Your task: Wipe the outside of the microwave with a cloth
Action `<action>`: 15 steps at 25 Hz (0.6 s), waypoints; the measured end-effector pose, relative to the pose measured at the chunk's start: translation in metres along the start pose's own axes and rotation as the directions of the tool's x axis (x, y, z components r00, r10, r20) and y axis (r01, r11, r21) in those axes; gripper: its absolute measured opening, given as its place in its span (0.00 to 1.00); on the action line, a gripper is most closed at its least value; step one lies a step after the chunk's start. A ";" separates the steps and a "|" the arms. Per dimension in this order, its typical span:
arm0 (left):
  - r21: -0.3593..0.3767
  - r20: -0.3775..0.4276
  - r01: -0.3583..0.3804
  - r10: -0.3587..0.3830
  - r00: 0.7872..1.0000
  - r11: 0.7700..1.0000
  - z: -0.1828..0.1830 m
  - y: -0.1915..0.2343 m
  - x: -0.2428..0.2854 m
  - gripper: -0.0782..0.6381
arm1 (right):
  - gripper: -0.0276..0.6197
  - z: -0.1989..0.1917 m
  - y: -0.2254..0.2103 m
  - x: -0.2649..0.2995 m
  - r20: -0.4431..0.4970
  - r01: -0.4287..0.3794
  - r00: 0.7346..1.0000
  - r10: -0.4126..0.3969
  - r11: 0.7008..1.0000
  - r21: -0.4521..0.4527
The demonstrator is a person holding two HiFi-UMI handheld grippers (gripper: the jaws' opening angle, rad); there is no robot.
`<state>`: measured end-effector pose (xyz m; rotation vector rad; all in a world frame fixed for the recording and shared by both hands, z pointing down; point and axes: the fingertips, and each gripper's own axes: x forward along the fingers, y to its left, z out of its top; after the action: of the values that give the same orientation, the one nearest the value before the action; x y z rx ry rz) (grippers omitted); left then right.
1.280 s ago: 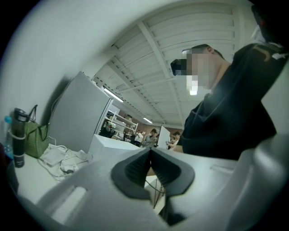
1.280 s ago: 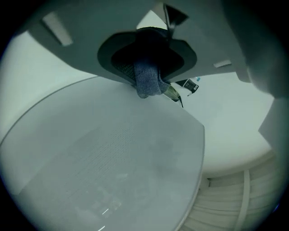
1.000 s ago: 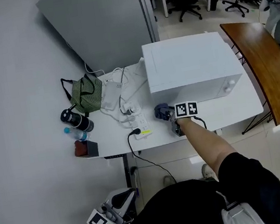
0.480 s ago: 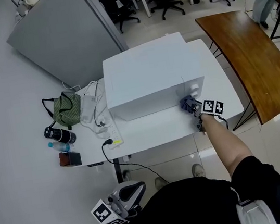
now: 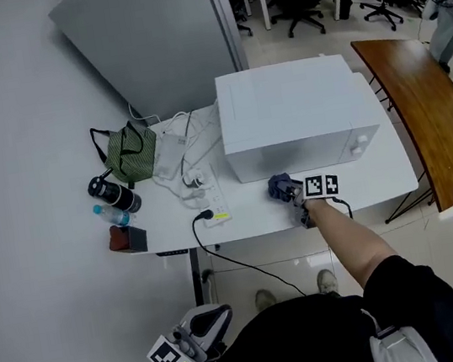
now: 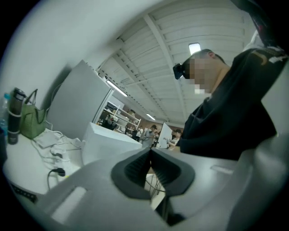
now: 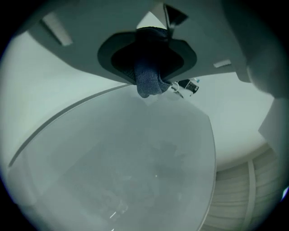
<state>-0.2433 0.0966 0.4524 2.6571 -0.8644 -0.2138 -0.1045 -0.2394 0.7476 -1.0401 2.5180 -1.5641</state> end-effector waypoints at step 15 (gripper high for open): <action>-0.032 -0.014 -0.116 0.116 0.993 0.993 -0.001 0.031 -0.046 0.12 | 0.23 -0.015 -0.025 0.066 -0.069 0.151 0.987 -0.145 0.984 0.091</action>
<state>-0.2966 0.1005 0.4661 2.5658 -0.9990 -0.1821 -0.1478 -0.2695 0.7965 -1.2102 2.4255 -1.7622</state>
